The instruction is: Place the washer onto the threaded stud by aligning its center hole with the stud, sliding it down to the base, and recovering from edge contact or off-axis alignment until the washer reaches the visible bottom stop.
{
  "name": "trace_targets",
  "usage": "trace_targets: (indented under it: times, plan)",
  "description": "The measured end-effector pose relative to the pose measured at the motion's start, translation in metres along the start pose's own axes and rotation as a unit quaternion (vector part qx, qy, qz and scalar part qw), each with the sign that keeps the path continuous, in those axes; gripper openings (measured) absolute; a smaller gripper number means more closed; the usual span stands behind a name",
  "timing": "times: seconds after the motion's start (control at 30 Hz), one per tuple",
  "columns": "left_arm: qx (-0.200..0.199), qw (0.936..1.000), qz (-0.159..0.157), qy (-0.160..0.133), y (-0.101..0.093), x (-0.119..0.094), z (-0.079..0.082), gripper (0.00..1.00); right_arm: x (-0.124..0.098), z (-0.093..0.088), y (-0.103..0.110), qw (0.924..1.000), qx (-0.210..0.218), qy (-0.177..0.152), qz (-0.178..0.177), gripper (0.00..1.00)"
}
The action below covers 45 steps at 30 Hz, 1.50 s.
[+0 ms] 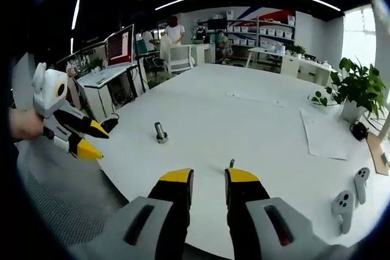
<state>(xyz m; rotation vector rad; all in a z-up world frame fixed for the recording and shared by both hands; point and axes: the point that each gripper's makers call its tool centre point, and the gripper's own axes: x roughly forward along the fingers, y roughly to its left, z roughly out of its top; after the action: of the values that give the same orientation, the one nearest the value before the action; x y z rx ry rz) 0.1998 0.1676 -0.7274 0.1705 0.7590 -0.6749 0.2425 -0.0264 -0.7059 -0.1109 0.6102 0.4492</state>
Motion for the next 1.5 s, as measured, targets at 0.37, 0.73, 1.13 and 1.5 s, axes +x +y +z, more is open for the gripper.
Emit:
trace_targets:
  times: [0.37,0.73,1.13,1.5]
  plan:
    - [-0.005,0.9999,0.012,-0.007,0.007,-0.001,0.003,0.32,-0.013,-0.001,-0.007,0.9984,0.053,-0.006,-0.018,0.25]
    - [-0.015,0.9998,0.015,-0.003,0.008,0.000,0.001,0.33,-0.004,-0.013,-0.007,0.9990,0.002,0.028,-0.033,0.29]
    - [-0.015,0.9997,0.021,0.004,0.012,0.002,-0.002,0.33,0.001,-0.022,-0.005,0.9984,-0.003,0.048,-0.028,0.30]
    - [-0.001,0.9999,0.011,0.009,0.006,0.004,-0.002,0.33,0.009,-0.028,-0.001,0.9971,-0.031,0.068,-0.018,0.30]
